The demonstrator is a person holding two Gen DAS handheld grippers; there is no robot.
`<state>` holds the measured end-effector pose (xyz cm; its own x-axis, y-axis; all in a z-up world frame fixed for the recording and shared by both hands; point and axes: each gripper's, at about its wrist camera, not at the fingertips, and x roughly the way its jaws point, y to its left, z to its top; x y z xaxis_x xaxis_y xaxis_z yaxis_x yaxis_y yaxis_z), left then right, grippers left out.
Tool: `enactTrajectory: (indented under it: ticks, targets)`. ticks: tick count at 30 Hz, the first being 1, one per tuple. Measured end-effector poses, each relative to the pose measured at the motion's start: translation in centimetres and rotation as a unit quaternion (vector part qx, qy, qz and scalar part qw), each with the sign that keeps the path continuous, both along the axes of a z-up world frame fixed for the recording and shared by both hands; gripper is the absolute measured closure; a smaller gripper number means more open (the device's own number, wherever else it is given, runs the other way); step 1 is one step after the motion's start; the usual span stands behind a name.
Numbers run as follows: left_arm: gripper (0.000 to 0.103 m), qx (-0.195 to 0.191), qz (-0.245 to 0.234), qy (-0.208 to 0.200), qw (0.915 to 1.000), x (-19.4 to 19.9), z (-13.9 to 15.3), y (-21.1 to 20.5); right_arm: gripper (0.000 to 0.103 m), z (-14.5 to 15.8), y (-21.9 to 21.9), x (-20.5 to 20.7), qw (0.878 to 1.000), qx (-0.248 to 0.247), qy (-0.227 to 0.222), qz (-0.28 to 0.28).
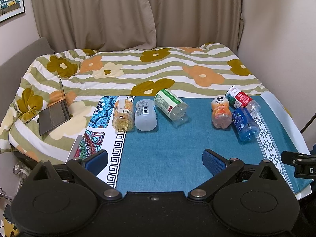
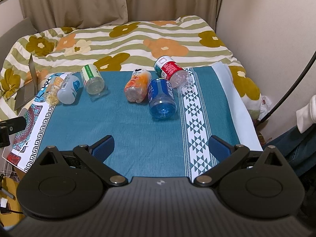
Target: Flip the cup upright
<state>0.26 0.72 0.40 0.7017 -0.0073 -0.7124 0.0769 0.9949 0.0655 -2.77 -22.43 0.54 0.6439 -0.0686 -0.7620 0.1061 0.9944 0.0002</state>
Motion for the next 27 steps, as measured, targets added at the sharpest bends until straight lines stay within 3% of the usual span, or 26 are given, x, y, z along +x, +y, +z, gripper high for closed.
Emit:
enactTrajectory:
  ticks: [16,27]
  targets:
    - [0.0,-0.001,0.012,0.008,0.9999,0.7,0.3,-0.5,0.0,0.2,-0.3,0.1,1.0,0.01,0.004,0.002]
    - [0.0,-0.018,0.055,0.016,0.9982,4.2,0.8,-3.6,0.0,-0.5,-3.9,3.7,0.998,0.022,0.012,0.052]
